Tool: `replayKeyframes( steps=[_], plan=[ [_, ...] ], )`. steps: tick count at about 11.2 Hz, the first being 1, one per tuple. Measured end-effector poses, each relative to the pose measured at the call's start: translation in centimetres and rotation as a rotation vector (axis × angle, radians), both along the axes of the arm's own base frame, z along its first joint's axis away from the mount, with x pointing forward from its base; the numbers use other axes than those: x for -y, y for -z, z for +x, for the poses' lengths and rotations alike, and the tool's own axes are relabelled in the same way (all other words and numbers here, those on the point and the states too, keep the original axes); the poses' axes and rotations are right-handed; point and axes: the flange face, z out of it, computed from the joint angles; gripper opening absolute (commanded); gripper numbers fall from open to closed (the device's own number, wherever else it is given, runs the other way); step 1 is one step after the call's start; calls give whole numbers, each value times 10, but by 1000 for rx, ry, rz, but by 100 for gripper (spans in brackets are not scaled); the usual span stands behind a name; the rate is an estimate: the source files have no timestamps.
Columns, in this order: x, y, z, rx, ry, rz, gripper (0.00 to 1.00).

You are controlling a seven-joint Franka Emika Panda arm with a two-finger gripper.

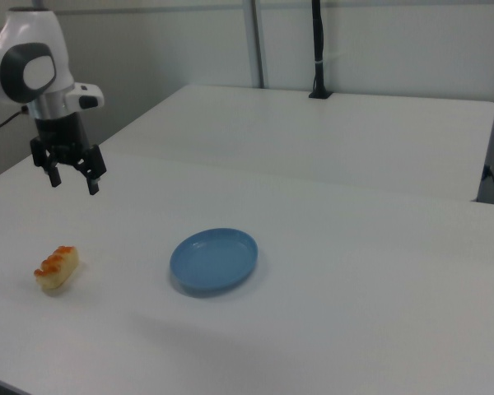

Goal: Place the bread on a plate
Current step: 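Move the open gripper over the orange-glazed bread roll, then lower the gripper around the bread roll and close on it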

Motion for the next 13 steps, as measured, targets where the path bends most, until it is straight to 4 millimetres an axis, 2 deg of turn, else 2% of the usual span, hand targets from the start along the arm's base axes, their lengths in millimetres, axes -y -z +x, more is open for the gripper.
replayKeyframes(
  steps=[3,5,9,13],
  plan=[
    [-57,51,-21,56,-51,7,100],
    [-82,77,-34,109,-47,24,100],
    [-109,109,-52,70,-46,20,100],
    [-126,158,-44,60,-5,4,100]
  ],
)
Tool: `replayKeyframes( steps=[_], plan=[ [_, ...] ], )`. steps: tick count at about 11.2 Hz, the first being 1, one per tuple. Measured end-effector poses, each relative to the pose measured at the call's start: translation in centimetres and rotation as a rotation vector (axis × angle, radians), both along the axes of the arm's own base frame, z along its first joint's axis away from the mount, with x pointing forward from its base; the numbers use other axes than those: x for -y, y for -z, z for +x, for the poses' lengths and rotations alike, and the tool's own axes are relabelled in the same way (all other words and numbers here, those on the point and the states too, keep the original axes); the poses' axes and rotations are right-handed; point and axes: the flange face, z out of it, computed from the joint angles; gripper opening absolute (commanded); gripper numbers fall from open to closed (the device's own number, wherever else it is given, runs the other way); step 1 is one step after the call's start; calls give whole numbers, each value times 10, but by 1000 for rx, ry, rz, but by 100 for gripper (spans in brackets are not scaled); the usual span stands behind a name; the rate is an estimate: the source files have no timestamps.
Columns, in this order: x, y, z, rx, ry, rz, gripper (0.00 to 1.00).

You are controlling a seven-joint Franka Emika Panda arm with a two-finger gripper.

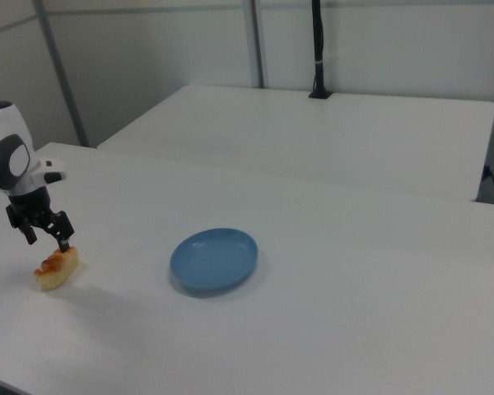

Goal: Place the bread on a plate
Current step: 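Lower the gripper around the bread roll and close on it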

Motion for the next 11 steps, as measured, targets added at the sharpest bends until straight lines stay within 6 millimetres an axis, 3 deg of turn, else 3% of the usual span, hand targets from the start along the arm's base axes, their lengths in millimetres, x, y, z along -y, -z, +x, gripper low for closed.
replayKeyframes(
  steps=[4,8,9,11],
  plan=[
    [-3,28,2,-8,6,-46,100],
    [-4,44,2,-18,-25,-81,64],
    [-8,48,-1,-20,-35,-88,51],
    [-13,53,-4,-18,-38,-104,40]
  ],
)
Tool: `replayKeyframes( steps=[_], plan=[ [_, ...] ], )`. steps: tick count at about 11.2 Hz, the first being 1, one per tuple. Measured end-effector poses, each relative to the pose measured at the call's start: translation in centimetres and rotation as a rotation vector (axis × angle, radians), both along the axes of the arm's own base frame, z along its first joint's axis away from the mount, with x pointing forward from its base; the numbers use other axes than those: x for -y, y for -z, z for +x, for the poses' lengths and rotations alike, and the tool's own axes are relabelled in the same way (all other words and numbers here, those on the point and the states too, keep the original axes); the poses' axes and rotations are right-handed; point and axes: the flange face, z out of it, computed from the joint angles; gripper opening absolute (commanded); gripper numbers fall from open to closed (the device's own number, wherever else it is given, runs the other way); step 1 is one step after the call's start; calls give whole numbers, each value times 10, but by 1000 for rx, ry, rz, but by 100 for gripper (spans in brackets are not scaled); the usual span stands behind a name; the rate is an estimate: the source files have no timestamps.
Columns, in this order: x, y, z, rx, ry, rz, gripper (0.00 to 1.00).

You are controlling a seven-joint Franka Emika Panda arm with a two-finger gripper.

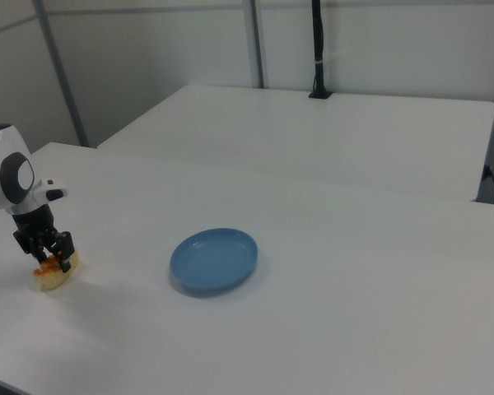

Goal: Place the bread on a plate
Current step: 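Lower the gripper around the bread roll and close on it, then lift the bread roll and carry it over the blue plate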

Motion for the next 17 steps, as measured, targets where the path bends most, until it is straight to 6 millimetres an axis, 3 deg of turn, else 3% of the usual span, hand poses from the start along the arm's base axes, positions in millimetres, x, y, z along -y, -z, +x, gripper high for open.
replayKeyframes(
  steps=[3,6,10,12,15,17],
  plan=[
    [0,-14,11,30,22,15,40],
    [29,-52,48,69,99,21,40],
    [102,-118,103,117,220,16,40],
    [134,-153,119,98,245,-11,40],
    [204,-202,137,70,289,-53,40],
    [252,-220,145,84,322,-56,40]
  ],
)
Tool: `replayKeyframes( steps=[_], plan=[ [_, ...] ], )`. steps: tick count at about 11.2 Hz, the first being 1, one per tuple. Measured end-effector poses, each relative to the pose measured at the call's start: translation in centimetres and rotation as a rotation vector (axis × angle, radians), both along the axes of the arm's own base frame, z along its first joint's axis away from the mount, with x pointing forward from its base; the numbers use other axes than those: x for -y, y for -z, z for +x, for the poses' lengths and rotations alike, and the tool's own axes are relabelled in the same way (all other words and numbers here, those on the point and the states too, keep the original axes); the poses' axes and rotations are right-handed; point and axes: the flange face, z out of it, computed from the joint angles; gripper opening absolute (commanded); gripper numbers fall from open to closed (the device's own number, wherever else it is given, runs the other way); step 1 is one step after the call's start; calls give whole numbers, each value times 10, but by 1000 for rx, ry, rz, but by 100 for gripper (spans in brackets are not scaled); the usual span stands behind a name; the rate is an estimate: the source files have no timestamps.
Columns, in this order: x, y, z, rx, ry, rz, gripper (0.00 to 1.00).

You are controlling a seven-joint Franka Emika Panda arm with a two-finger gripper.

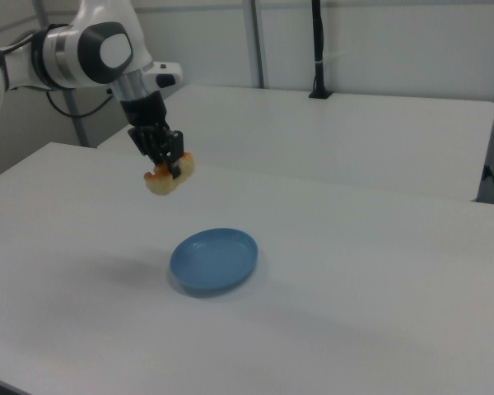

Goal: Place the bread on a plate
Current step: 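Lift the bread roll and carry it over the blue plate, then lower the bread roll onto the plate and open the gripper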

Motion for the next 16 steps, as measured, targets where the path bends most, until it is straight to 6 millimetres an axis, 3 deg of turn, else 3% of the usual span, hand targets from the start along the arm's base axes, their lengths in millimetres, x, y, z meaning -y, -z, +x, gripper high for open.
replayKeyframes(
  steps=[2,6,10,14,15,16],
  plan=[
    [26,18,8,-27,19,0,40],
    [50,98,31,-19,7,28,40],
    [61,132,30,-68,4,26,39],
    [58,171,32,-52,-9,40,40],
    [58,176,34,-49,-10,43,55],
    [58,178,34,-48,-12,41,86]
  ],
)
